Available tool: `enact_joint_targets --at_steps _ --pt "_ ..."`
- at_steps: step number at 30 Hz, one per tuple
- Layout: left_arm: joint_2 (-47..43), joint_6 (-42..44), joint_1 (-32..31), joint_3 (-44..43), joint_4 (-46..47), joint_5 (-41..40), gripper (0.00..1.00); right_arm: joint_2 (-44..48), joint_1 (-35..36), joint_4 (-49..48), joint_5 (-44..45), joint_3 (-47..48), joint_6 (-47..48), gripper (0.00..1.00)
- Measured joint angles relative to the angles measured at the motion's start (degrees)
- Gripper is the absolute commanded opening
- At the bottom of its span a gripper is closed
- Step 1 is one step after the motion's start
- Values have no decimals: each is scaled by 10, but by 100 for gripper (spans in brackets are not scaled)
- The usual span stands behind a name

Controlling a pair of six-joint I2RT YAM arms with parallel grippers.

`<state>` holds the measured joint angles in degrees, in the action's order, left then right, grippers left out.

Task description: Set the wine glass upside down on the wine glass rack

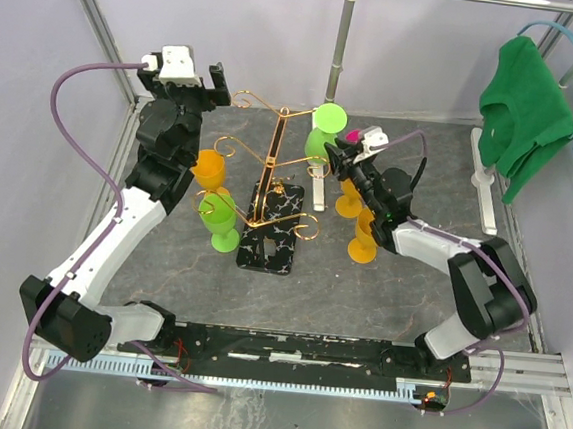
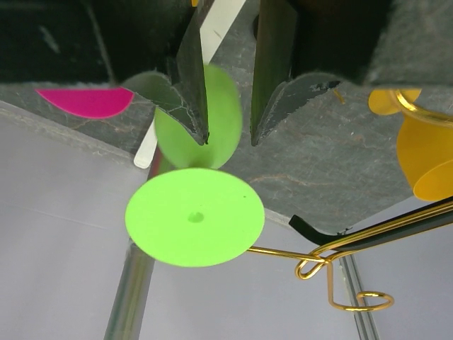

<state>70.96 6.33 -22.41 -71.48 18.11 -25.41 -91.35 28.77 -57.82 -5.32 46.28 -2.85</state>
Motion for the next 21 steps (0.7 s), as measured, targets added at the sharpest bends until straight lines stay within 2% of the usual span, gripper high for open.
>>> enact_joint_targets --at_steps 4,12,16,21 --pt "-6 -2 2 6 0 -3 99 47 0 47 9 -13 13 46" --pt "-11 -13 9 5 -33 -20 99 178 1 218 87 -21 44 48" --pt "-7 -35 21 -29 -106 -26 99 233 1 306 145 -15 79 49" --pt "23 -83 61 -122 -210 -2 99 240 1 405 205 43 108 49"
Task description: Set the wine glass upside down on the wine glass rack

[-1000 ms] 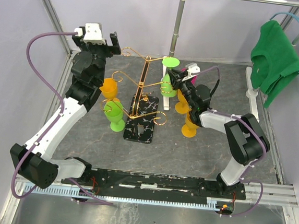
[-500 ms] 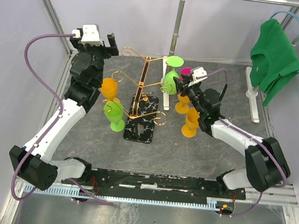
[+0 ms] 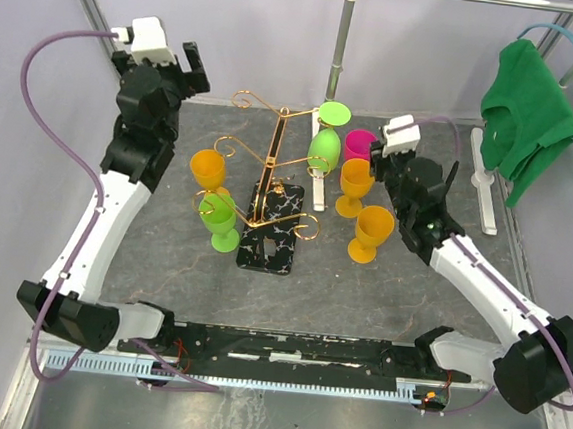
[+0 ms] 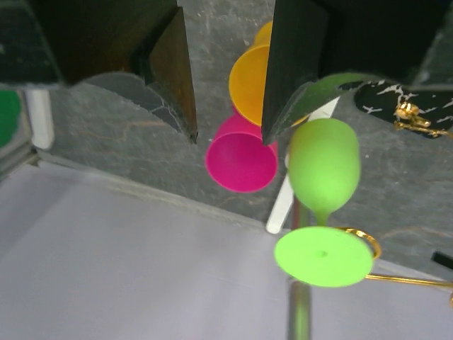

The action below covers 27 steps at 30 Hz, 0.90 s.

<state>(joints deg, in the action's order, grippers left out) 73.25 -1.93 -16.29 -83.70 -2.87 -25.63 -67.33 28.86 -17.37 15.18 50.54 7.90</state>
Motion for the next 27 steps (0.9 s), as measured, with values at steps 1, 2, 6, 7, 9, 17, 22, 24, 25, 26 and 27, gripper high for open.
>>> enact_joint_targets --at_steps 1,2,6,7,9,17,22,24,25,26,27 --pt "9 -9 12 -18 -21 8 99 -6 0 38 17 31 -1 50" --pt "19 -21 25 -38 -46 19 99 -12 0 62 30 56 -4 50" --pt "67 -51 71 -96 -142 53 99 -58 0 185 71 199 -23 51" --pt "78 -54 79 -104 -165 57 99 -66 -1 210 77 224 -27 51" --pt "93 -58 88 -108 -209 63 99 -76 -2 256 84 258 -38 52" --pt "114 -68 109 -107 -345 81 99 -106 -9 401 89 373 -63 52" --pt "109 -83 113 -64 -384 94 99 -106 -12 421 88 399 -68 52" --pt "108 -90 113 -37 -398 99 99 -107 -12 428 87 399 -70 51" --pt "108 -90 113 -24 -406 103 99 -108 -12 431 86 399 -71 52" --pt "108 -90 113 -15 -412 106 99 -109 -12 433 84 399 -72 52" --pt "108 -91 113 -6 -419 110 99 -110 -12 435 81 399 -73 52"
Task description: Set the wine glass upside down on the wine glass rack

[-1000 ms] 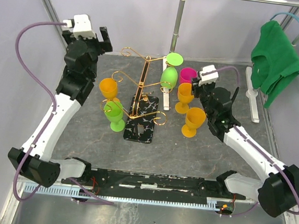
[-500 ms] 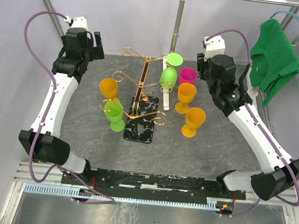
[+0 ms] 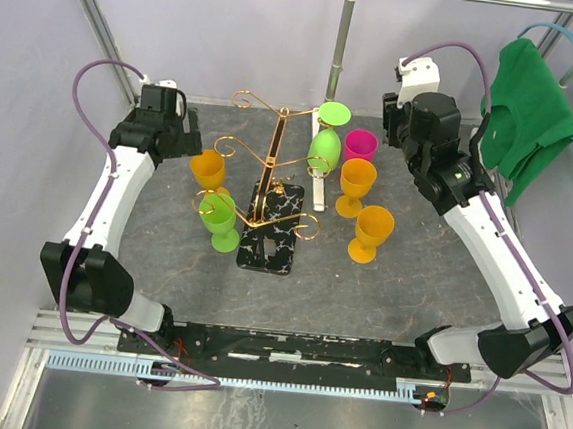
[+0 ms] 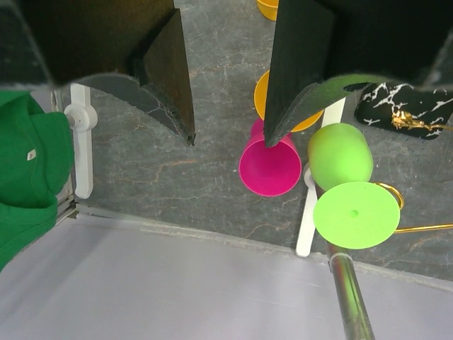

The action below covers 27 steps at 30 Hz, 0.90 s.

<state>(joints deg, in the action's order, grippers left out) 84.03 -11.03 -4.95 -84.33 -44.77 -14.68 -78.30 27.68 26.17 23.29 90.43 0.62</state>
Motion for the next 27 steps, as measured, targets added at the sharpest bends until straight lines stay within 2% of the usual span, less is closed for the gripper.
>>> enact_joint_targets --at_steps 6,15,21,27 --pt "6 -10 0 11 -9 19 100 -2 0 5 -8 -2 -4 52" --pt "50 -13 0 11 -3 53 84 0 0 5 -6 -29 -4 52" --pt "83 -14 0 12 0 58 62 6 0 4 -5 -32 -4 52" --pt "95 -14 0 12 5 58 46 13 0 2 -4 -33 -3 52"
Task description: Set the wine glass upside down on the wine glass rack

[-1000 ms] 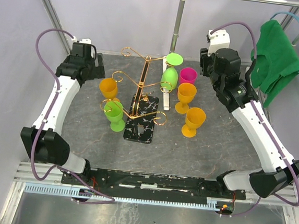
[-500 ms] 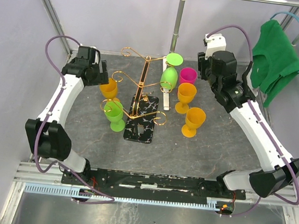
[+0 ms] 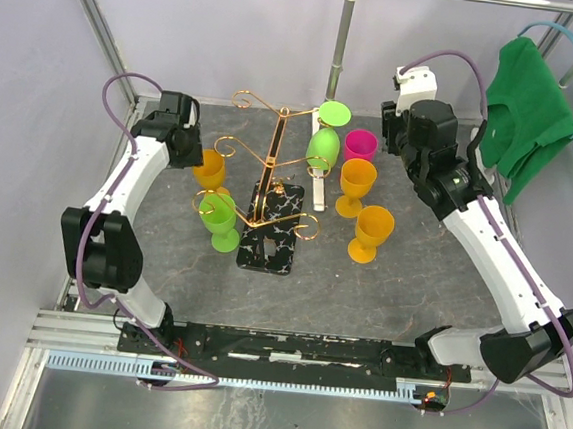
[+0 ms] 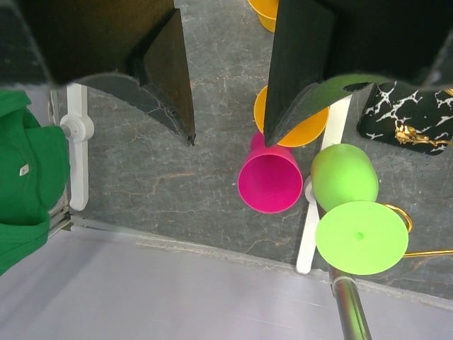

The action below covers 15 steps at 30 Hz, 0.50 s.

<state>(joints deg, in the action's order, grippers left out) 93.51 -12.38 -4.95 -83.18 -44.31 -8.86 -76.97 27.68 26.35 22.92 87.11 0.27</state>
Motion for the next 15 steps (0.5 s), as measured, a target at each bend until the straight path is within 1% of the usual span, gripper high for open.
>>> enact_joint_targets --at_steps 2,8,12,15 --pt "0 0 0 0 3 0 36 2 0 -2 1 -2 0 52" --pt "6 0 0 0 9 0 18 2 0 -7 1 -4 0 51" --pt "7 0 0 0 11 0 3 2 0 -10 0 -4 0 52" --pt "8 1 1 -3 11 -1 3 2 0 -11 -1 -4 0 52"
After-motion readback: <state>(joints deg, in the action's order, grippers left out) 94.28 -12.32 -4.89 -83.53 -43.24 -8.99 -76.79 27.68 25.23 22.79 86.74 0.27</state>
